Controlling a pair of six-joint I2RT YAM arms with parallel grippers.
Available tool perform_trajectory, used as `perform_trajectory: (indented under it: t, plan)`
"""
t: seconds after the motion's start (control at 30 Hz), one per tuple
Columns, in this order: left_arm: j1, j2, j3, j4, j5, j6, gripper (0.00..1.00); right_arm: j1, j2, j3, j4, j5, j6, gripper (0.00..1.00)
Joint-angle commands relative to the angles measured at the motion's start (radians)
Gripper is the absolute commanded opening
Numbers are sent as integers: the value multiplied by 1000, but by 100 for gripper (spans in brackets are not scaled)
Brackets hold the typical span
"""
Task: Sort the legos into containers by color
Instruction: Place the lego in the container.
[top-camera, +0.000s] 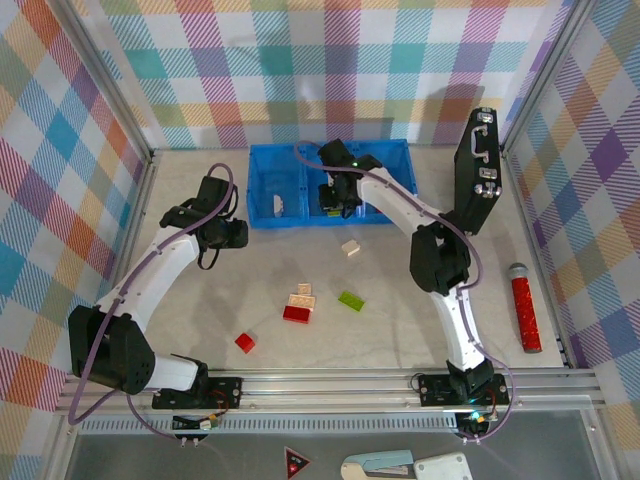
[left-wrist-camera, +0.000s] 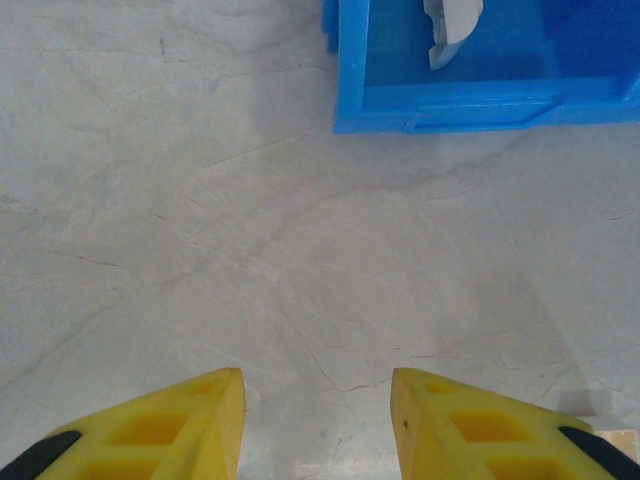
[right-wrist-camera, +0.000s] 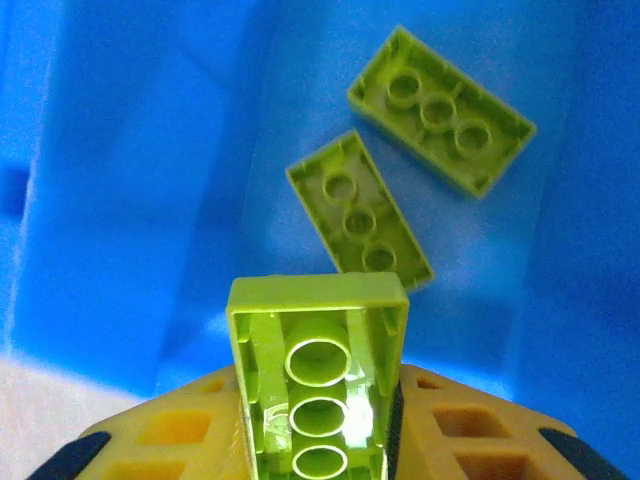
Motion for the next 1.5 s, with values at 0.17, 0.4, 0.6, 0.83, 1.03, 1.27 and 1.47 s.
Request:
perform_trajectory:
  t: [0.17, 0.4, 0.6, 0.83, 1.03, 1.27, 1.47]
  plan:
    - [15, 20, -5, -13, -15, 12, 43, -30, 128, 148, 168, -22, -30, 33]
    - [15, 28, -5, -16, -19, 14, 43, -53, 237, 263, 213, -53, -39, 34]
    - [15, 39, 0, -15, -18, 16, 43, -65, 281, 293, 266, -101, -40, 34]
    - [15, 45, 3, -17, -16, 16, 43, -65, 297, 294, 294, -138, -51, 35]
    - [15, 46, 4, -18, -12, 16, 43, -65, 291, 294, 288, -160, -44, 42]
    - [15, 38, 1, -18, -7, 16, 43, -63, 254, 285, 259, -166, -40, 47]
    - [15, 29, 0, -18, -4, 14, 44, -51, 197, 249, 217, -141, -71, 48]
